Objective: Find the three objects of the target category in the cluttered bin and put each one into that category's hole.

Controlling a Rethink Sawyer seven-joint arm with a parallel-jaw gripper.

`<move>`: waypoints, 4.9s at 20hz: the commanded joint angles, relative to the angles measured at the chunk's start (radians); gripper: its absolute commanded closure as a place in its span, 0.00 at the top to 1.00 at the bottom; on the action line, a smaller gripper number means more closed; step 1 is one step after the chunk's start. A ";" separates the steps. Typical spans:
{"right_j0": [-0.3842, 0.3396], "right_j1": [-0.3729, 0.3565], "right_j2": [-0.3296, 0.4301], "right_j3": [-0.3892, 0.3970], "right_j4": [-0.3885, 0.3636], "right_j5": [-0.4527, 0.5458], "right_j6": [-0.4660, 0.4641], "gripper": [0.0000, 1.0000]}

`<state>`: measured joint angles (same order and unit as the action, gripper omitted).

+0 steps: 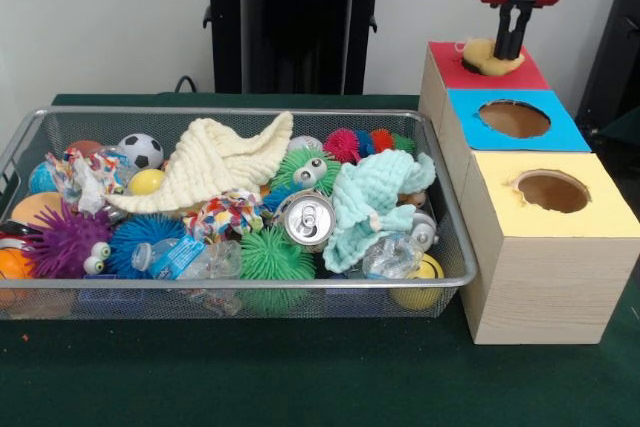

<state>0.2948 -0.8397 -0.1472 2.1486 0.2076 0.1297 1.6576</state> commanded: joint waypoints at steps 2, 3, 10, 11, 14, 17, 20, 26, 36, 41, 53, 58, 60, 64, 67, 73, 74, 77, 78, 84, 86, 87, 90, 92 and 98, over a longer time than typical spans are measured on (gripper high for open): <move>-0.068 -0.020 0.032 0.054 0.017 0.029 0.205 0.00; -0.072 -0.027 0.030 0.059 0.014 0.034 0.202 0.00; -0.122 -0.008 0.048 0.107 -0.022 0.005 0.173 0.00; -0.132 0.019 0.064 0.112 -0.030 -0.025 0.173 0.00; -0.151 0.081 0.094 0.131 -0.046 -0.103 0.186 0.00; -0.149 0.124 0.102 0.141 -0.056 -0.162 0.203 0.00; -0.133 0.130 0.094 0.152 -0.054 -0.181 0.217 0.00; -0.119 0.111 0.091 0.166 -0.035 -0.178 0.220 0.00; -0.081 -0.019 0.027 0.142 -0.011 0.003 0.176 0.00; -0.047 -0.075 -0.022 0.101 -0.010 0.117 0.169 0.00; -0.013 -0.080 -0.063 0.029 -0.016 0.183 0.181 0.00; -0.045 -0.062 -0.023 0.045 -0.016 0.096 0.171 0.00; -0.050 -0.057 -0.014 0.050 -0.015 0.087 0.172 0.00; -0.042 -0.043 0.011 0.075 -0.005 0.049 0.195 0.00; -0.017 -0.026 0.010 0.074 0.008 0.033 0.219 0.00; 0.044 -0.007 -0.009 0.063 0.039 0.031 0.257 0.00; 0.053 -0.005 -0.012 0.060 0.043 0.033 0.261 0.00; 0.070 -0.005 -0.023 0.054 0.051 0.041 0.264 0.00; 0.073 -0.005 -0.024 0.055 0.053 0.041 0.264 0.00; 0.063 -0.025 -0.023 0.073 0.054 0.042 0.251 0.00; 0.054 -0.025 -0.018 0.081 0.052 0.031 0.247 0.00; 0.047 -0.022 -0.011 0.085 0.050 0.019 0.246 0.00; 0.029 -0.013 0.005 0.092 0.047 -0.010 0.245 0.00; 0.026 -0.011 0.009 0.088 0.049 -0.008 0.244 0.00; 0.032 -0.040 -0.005 0.044 0.061 0.086 0.232 0.00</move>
<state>0.3500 -0.8805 -0.2020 2.2643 0.2117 0.2009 1.6576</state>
